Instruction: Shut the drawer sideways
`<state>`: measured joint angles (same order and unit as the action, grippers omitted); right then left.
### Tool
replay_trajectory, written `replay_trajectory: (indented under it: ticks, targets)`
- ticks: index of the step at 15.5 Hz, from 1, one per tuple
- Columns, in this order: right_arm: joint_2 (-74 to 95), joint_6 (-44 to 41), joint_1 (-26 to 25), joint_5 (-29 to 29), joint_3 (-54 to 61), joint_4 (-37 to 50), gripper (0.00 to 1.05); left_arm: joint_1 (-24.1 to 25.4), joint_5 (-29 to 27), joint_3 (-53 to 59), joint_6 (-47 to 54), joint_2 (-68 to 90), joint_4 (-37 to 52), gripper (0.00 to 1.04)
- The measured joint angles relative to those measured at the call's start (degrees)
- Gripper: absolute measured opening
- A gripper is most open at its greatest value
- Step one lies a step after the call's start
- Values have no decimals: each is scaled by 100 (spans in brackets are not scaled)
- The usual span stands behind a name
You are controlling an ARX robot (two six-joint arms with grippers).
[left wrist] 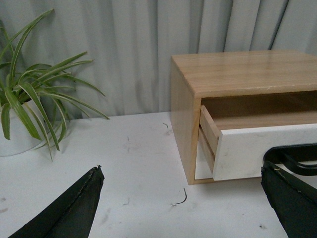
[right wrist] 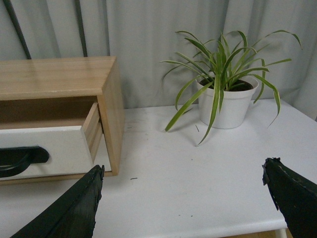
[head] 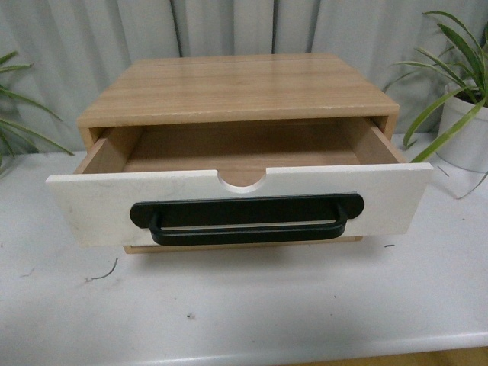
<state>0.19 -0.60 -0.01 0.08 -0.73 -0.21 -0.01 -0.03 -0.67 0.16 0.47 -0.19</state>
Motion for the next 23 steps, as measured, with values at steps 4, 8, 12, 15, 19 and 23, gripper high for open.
replay_trajectory:
  ticks: [4,8,12,15,19,23]
  targets:
    - [1478,564,719,918,-450,105,98,-398,1019,-7,-94,538,723,98]
    - [3071,140,951,-393,-1241,-240,98,-1228,2000,-83,1154,1416,37,98]
    - [3901,-426,1283,-1086,-1663,-544,98,-1412,2500,-455,2315,2269,90,98]
    - [5082,-1368,1580,-1499,-2308,-516,98,-1735,2636,-981,3628,3536,22,98]
    - [6502,-2415,1687,-1672,-2955,-455,98,-1803,2594,-1862,5056,5377,138,98]
    - [8400,-2999,2028,-1805,-4354,-151,98,-1342,2210,-2621,6000,7042,586,98]
